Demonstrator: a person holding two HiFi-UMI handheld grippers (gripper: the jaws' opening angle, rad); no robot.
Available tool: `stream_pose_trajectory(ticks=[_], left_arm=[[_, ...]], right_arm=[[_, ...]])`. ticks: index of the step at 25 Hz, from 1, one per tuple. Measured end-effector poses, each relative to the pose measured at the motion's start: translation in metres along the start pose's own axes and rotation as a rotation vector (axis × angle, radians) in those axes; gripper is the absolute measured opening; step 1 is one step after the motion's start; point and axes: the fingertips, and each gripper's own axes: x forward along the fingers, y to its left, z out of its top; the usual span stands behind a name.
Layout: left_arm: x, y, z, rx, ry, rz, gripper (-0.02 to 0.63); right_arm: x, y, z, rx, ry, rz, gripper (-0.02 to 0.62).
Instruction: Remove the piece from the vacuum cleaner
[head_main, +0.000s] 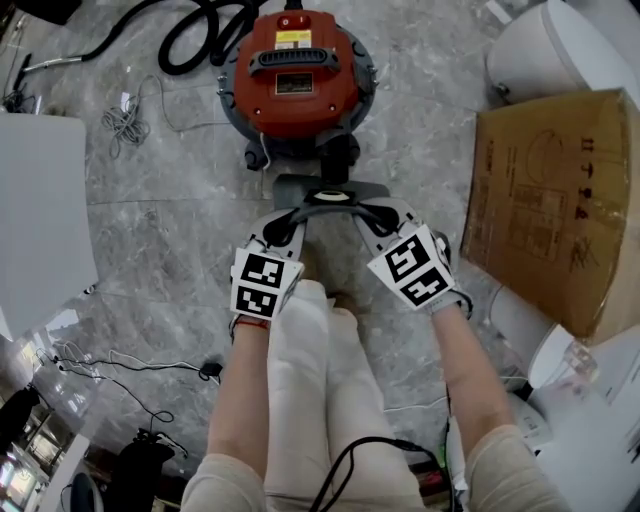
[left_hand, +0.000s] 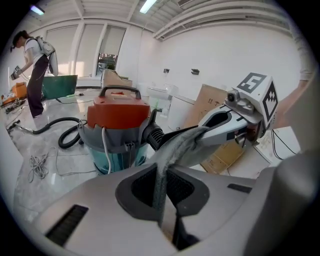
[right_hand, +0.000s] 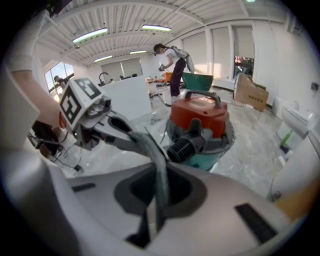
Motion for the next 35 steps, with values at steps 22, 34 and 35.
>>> stream_pose_trajectory(ticks=[22, 34, 35], left_arm=[[-0.082, -0.043, 0.087, -0.004, -0.070, -0.077, 0.032], [-0.161, -0.072, 0.166, -0.056, -0.206, -0.054, 0.032], [-0.167, -0.075, 0.170, -0.055, -0.206, -0.054, 0.032]], right_arm=[[-0.098, 0.010, 0.062, 0.082, -0.121, 0.023, 0.023], [-0.187, 0.022, 0.131, 0.053, -0.238, -0.001, 0.023], [-0.193, 0.024, 0.134, 0.052, -0.240, 0.000, 0.023]])
